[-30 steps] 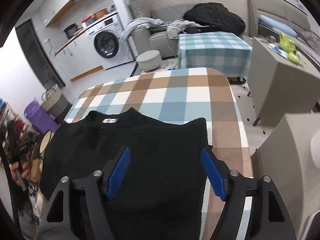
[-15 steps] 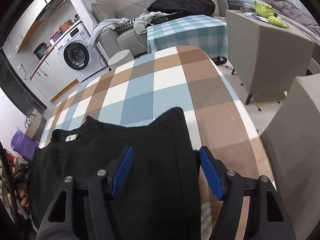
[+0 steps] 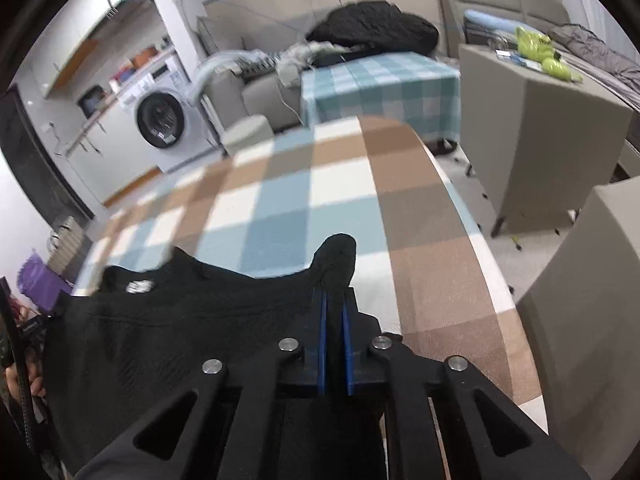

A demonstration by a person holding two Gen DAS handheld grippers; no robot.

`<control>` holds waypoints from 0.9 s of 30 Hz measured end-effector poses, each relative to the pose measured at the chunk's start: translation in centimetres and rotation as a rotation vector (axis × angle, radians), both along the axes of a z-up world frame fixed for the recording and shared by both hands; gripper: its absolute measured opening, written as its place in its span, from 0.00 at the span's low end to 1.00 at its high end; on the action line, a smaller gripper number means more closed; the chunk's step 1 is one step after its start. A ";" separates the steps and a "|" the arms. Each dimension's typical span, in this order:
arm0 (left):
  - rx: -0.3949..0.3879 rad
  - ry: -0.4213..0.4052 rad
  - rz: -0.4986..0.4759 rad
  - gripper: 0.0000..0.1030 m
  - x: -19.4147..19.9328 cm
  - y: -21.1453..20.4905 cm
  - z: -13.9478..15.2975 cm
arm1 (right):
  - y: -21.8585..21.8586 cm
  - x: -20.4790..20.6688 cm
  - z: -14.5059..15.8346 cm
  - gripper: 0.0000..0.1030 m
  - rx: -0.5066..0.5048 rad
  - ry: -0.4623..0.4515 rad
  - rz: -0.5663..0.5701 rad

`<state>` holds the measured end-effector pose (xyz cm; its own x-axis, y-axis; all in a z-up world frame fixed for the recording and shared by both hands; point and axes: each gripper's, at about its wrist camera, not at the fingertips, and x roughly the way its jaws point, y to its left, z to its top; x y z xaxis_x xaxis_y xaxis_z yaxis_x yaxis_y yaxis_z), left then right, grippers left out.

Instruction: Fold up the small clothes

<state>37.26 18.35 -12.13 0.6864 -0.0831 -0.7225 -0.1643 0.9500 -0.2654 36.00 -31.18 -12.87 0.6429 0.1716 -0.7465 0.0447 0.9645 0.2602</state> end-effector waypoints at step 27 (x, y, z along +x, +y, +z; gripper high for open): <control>0.020 0.078 0.056 0.50 -8.4 0.4 0.0 | 0.7 -4.3 0.8 0.48 -0.003 0.093 -0.024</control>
<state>28.85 18.72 -12.16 0.6309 -0.0313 -0.7752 -0.2366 0.9438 -0.2307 31.69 -30.46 -12.03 0.5745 0.1544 -0.8038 0.0915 0.9638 0.2505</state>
